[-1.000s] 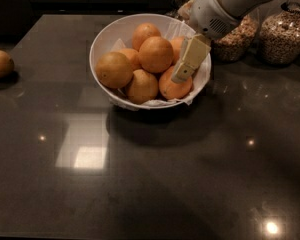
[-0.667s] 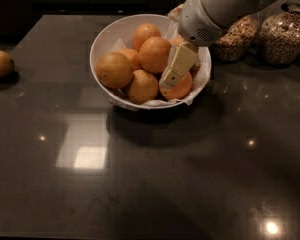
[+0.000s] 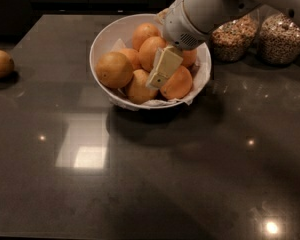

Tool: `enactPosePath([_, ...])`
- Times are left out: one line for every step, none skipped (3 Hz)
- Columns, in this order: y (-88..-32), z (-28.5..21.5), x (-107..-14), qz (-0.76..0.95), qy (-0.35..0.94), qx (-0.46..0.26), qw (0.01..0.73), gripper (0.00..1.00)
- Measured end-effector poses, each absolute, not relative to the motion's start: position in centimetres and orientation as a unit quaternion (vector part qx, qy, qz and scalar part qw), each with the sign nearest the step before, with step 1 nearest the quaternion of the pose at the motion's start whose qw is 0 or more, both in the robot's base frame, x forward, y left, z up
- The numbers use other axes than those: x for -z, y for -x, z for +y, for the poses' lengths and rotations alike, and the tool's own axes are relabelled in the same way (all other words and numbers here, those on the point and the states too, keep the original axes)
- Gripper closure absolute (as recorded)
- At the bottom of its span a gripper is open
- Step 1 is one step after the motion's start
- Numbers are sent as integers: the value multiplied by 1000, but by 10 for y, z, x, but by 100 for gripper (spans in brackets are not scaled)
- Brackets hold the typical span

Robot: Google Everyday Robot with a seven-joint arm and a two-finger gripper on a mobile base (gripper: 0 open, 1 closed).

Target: Pick orange from white bowl

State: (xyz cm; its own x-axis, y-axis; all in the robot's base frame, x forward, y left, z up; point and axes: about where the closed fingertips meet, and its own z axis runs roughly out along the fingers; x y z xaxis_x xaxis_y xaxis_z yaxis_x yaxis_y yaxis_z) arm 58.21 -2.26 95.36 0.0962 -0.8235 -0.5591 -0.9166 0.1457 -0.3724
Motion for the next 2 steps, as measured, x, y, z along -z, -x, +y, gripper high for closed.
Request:
enactPosePath([-597,-27,-959,670,646,-53,361,0])
enactPosePath([-608,-33,-962,675,641,-47,364,18])
